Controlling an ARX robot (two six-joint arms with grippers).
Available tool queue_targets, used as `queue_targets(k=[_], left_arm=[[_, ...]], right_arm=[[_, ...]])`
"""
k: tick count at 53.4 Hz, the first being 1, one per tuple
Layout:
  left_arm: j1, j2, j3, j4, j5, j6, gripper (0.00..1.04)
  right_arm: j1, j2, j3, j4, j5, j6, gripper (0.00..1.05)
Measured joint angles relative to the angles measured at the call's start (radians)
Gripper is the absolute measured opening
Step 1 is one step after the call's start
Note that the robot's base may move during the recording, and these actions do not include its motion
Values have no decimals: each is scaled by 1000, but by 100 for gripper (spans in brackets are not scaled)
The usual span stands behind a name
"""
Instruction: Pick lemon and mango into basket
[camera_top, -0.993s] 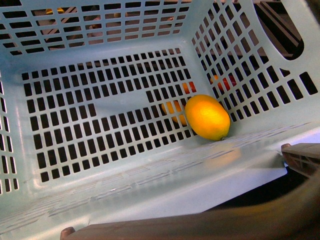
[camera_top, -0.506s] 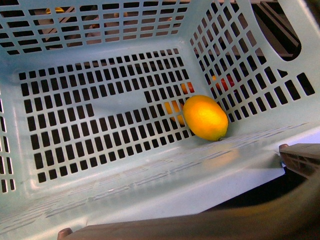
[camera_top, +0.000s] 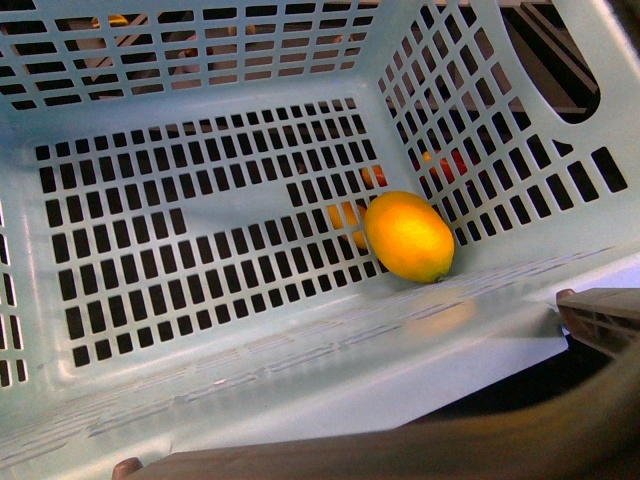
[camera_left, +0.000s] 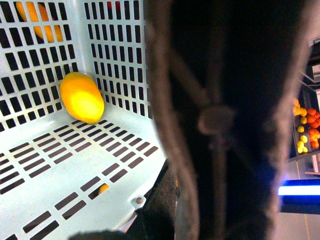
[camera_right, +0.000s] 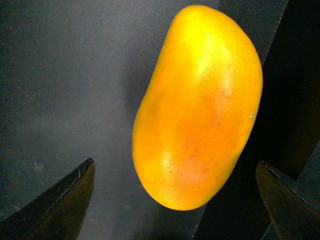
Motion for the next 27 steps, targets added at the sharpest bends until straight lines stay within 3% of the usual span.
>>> queue_targets(k=[27], left_arm=[[0,0,0,0,0,0,5]], right_arm=[[-37,89,49,50,18,-66,96]])
